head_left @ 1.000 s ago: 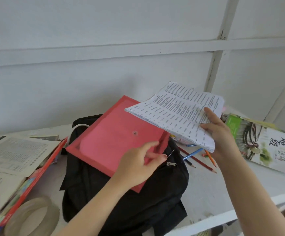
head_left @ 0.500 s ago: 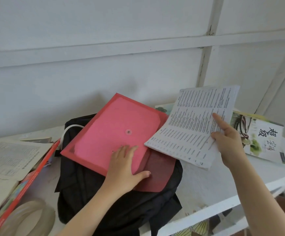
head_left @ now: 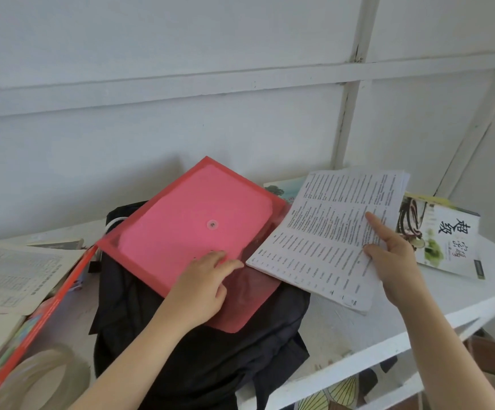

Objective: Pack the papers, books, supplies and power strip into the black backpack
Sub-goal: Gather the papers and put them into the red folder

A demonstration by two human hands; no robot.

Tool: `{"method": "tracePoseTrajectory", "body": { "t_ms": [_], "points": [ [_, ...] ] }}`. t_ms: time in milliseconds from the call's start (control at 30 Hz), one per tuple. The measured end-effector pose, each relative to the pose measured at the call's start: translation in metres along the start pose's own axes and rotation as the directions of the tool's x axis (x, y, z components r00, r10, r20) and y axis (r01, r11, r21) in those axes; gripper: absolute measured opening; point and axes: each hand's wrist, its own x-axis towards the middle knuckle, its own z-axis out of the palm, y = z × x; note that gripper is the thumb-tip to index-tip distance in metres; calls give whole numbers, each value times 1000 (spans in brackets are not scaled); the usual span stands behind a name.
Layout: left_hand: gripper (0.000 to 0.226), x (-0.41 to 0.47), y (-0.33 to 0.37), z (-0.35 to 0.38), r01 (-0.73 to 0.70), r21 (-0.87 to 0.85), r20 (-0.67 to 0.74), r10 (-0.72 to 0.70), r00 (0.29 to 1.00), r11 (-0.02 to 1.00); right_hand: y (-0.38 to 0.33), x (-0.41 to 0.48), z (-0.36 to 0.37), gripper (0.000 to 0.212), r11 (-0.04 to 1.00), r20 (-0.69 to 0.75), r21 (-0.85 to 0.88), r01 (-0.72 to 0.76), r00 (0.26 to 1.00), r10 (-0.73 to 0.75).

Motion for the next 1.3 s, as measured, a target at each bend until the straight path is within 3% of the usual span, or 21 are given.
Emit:
{"method": "tracePoseTrajectory", "body": {
  "t_ms": [333, 633, 900, 1033, 1233, 1300],
  "points": [
    [44, 6, -9, -23, 76, -1, 0, -76, 997, 997, 12, -9, -8, 55, 998, 4, 20, -67, 998, 67],
    [53, 11, -21, -25, 37, -50, -185, -45, 982, 998, 10, -12, -18, 54, 956, 116, 152, -250, 965, 234],
    [84, 7, -22, -28, -33, -93, -115, 22, 993, 995, 4, -10, -29, 54, 964, 269, 138, -228, 945, 185],
    [85, 10, -25, -33, -48, -170, -143, 24, 989, 984, -1, -2, -32, 52, 958, 307, 184, -219, 939, 156],
    [123, 9, -27, -31, -53, -58, -120, 46, 992, 997, -12, 3, -42, 62, 966, 348, 215, -146, 935, 64],
    [135, 8, -29, -31, -45, 1, -72, 45, 996, 999, -19, 6, -46, 46, 970, 350, 203, -135, 935, 56]
  ]
}}
